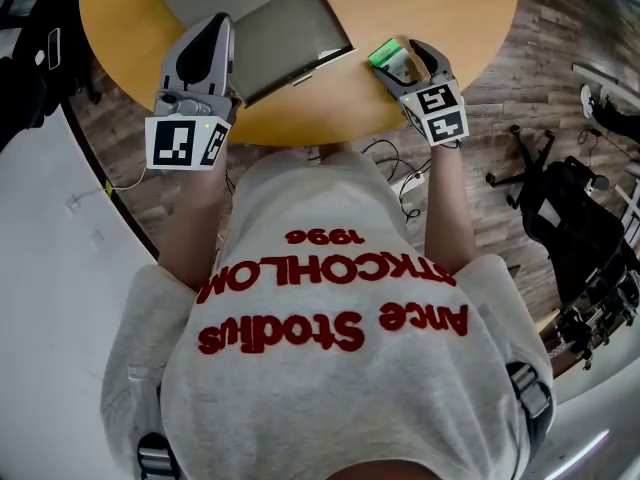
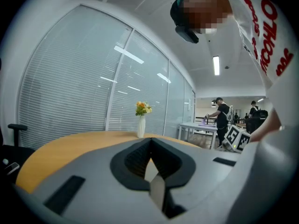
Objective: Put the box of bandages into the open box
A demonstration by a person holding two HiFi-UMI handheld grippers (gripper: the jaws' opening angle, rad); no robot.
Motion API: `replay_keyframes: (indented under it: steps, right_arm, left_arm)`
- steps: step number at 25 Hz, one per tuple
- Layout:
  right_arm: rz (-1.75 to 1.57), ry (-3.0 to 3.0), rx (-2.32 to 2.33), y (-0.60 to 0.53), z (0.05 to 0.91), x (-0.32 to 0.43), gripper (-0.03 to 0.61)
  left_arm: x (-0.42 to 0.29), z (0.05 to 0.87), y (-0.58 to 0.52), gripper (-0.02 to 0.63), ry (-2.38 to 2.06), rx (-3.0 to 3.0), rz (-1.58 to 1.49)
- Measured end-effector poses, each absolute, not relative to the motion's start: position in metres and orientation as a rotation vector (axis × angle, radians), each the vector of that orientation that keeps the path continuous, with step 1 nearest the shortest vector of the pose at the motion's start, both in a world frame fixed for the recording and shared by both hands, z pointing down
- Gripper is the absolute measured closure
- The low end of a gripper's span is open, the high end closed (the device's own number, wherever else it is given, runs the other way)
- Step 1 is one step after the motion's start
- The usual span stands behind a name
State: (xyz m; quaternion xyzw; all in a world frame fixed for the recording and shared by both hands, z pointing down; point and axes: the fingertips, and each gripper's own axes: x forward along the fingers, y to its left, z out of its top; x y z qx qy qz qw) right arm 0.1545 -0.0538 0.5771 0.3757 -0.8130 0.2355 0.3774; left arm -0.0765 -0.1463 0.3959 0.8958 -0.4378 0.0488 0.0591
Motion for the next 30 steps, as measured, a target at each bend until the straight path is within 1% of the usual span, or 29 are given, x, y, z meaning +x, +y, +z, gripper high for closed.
replay_keyframes:
  steps: [2, 5, 10, 14, 19, 30]
  right_arm:
    - [0.591, -2.016, 0.876, -0.047, 0.592, 0.152, 0.205]
    - [0.609, -1.985, 0.829, -0.045, 0.6, 0.151, 0.198]
    - [0.623, -1.961, 0.821, -0.044, 0.608, 0.154, 0.201]
    - [0.642, -2.011, 0.889, -0.052, 0.592, 0.159, 0.216]
    - [0.609, -2.182, 1.065, -0.082, 0.542, 0.163, 0.219]
    - [0.334, -2.604, 1.324, -0.139, 0.383, 0.147, 0.221]
  left_arm:
    - [-0.076, 0.397, -0.146, 0.607, -1.316, 2.711, 0.148]
    - [-0.078, 0.395, -0.149, 0.607, -1.31, 2.714, 0.135]
    - [-0.091, 0.392, -0.155, 0.607, -1.362, 2.711, 0.143]
    - [-0.098, 0.385, -0.157, 0.607, -1.403, 2.71, 0.144]
    - [-0.108, 0.371, -0.16, 0.607, -1.474, 2.709, 0.119]
    - [-0.122, 0.31, -0.152, 0.607, -1.638, 2.71, -0.03]
